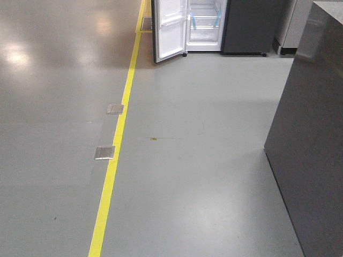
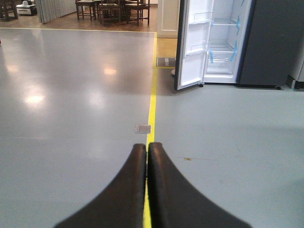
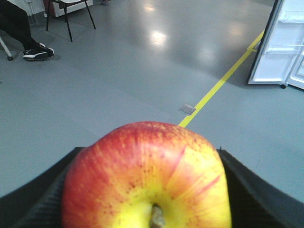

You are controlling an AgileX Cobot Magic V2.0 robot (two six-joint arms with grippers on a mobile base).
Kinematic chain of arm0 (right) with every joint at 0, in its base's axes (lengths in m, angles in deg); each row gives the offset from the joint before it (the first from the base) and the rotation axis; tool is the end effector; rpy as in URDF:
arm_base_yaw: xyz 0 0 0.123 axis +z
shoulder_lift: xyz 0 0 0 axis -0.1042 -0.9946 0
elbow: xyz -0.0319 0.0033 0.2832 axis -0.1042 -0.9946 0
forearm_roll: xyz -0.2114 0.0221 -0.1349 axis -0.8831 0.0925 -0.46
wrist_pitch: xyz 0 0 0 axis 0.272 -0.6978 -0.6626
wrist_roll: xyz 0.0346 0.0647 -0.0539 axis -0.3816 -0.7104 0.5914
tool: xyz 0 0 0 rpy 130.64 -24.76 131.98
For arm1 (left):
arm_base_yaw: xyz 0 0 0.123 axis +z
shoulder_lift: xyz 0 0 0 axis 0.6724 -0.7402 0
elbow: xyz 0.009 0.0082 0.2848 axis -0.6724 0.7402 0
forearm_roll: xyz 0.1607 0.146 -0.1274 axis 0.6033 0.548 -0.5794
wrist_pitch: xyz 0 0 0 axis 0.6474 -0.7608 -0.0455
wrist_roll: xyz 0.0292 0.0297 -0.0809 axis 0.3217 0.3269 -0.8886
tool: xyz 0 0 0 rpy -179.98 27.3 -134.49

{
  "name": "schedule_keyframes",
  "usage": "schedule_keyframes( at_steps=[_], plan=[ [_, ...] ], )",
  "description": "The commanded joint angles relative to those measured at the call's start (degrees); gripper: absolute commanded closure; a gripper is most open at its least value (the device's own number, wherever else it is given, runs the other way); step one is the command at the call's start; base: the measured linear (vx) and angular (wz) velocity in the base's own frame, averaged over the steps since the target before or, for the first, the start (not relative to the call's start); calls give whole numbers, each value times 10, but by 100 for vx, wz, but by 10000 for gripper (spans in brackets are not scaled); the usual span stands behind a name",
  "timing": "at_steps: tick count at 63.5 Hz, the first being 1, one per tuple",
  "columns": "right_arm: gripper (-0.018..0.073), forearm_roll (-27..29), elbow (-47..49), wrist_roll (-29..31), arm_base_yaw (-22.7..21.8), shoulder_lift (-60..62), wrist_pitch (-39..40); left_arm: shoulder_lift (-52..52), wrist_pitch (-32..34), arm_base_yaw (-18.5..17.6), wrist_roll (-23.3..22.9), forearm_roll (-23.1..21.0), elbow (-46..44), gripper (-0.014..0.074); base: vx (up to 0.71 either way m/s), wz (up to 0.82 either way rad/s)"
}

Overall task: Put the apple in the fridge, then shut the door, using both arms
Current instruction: 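Drive the base away from the counter toward the open refrigerator, then drive up to the open refrigerator door holding the apple in the right gripper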

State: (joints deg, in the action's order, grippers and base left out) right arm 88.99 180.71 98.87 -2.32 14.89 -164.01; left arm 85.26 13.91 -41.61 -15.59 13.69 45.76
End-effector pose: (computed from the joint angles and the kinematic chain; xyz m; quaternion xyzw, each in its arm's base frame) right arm 0.1350 0.0380 0.5440 -0.2529 0.7803 0.1547 0.5507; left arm 0.0554 0.0068 0.1845 -0.0585 0.7569 0.0017 0.6509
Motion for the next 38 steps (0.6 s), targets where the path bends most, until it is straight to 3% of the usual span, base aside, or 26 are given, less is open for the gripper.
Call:
schedule_keyframes(
  at_steps=[1,38],
  plan=[
    [563,22,13,1,-2,4,9,3,40,-2,-2,-2,12,603,29,13],
    [563,22,13,1,-2,4,9,3,40,-2,-2,-2,12,603,30,10]
  ],
)
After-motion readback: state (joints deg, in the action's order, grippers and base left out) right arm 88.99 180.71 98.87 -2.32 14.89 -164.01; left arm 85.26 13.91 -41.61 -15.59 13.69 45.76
